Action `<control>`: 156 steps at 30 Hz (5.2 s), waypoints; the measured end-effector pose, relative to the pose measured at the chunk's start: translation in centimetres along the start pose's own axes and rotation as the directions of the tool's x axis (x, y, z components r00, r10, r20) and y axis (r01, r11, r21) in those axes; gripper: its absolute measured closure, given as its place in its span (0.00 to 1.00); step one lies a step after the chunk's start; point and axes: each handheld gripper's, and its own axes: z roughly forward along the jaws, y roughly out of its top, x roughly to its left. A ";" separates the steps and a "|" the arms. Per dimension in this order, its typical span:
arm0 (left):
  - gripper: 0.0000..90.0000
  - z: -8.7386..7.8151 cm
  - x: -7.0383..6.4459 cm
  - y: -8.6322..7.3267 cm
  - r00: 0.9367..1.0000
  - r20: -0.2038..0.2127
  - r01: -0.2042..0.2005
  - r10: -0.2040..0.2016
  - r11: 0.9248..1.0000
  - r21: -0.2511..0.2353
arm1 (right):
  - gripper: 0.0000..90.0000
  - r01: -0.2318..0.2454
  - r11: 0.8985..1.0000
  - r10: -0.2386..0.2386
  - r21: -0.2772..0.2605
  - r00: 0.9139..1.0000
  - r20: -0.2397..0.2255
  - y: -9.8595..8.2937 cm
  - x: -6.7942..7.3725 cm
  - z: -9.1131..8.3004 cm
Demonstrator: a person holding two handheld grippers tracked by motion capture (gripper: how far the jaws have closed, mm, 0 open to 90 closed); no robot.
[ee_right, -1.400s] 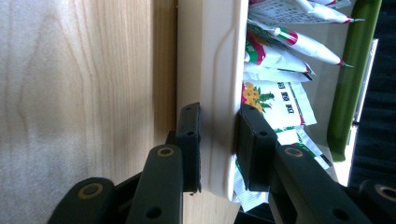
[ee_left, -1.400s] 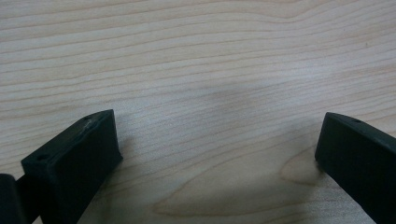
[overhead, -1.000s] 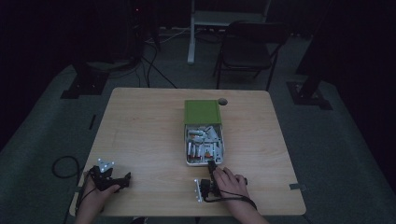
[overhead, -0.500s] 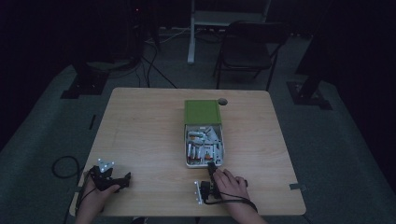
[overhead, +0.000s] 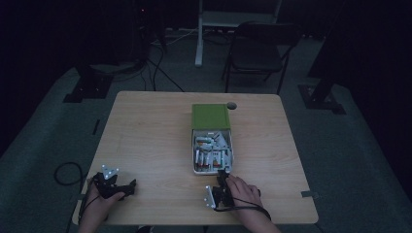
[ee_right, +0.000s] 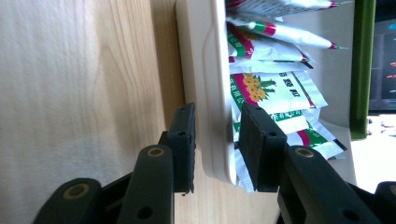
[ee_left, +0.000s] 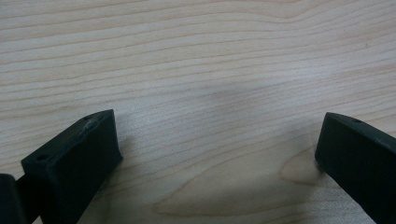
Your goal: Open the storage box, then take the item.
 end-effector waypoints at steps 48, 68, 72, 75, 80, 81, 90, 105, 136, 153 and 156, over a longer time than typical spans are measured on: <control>0.00 0.0 0.0 0.0 1.000 0.000 0.000 0.000 1.000 0.000 | 0.57 -0.816 0.567 0.787 -0.113 0.577 -0.220 -13.1 -6.4 -1.6; 0.00 0.0 0.0 0.0 1.000 0.000 0.001 -0.001 1.000 -0.001 | 0.43 -0.888 0.459 0.876 -0.002 0.454 -0.163 -18.6 -5.3 -0.2; 0.00 0.0 0.0 0.0 1.000 0.000 0.001 -0.001 1.000 -0.001 | 0.37 -0.894 0.447 0.885 0.022 0.439 -0.154 -19.6 -5.1 0.1; 0.00 0.0 0.0 0.0 1.000 0.000 0.001 -0.001 1.000 -0.001 | 0.32 -0.895 0.444 0.888 0.043 0.433 -0.155 -20.1 -4.8 0.3; 0.00 0.0 0.0 0.0 1.000 0.001 0.001 -0.001 1.000 -0.001 | 0.24 -0.898 0.433 0.894 0.081 0.415 -0.168 -20.8 -4.1 0.9; 0.00 0.0 0.0 0.0 1.000 0.000 0.002 -0.002 1.000 -0.001 | 0.23 -0.897 0.433 0.894 0.087 0.415 -0.170 -21.0 -4.0 1.0; 0.00 0.0 0.0 0.0 1.000 0.000 0.002 -0.002 1.000 -0.001 | 0.16 -0.888 0.437 0.891 0.142 0.406 -0.203 -22.0 -3.1 1.5; 0.00 0.0 0.0 0.0 1.000 0.000 0.000 0.000 1.000 0.000 | 0.14 -0.881 0.434 0.881 0.187 0.371 -0.294 -23.7 -2.2 1.5; 0.00 -0.4 0.3 -0.4 0.995 0.068 -0.073 0.073 0.997 0.001 | 0.13 -0.886 0.427 0.874 0.180 0.354 -0.333 -24.1 -2.2 1.9; 0.00 -1.4 -0.7 1.1 0.983 0.080 -0.164 0.165 0.986 -0.013 | 0.13 -0.886 0.427 0.874 0.180 0.354 -0.333 -24.1 -2.2 1.9; 0.00 -1.4 -1.0 1.4 0.979 0.091 -0.181 0.182 0.983 -0.011 | 0.13 -0.886 0.427 0.874 0.180 0.354 -0.333 -24.1 -2.2 1.9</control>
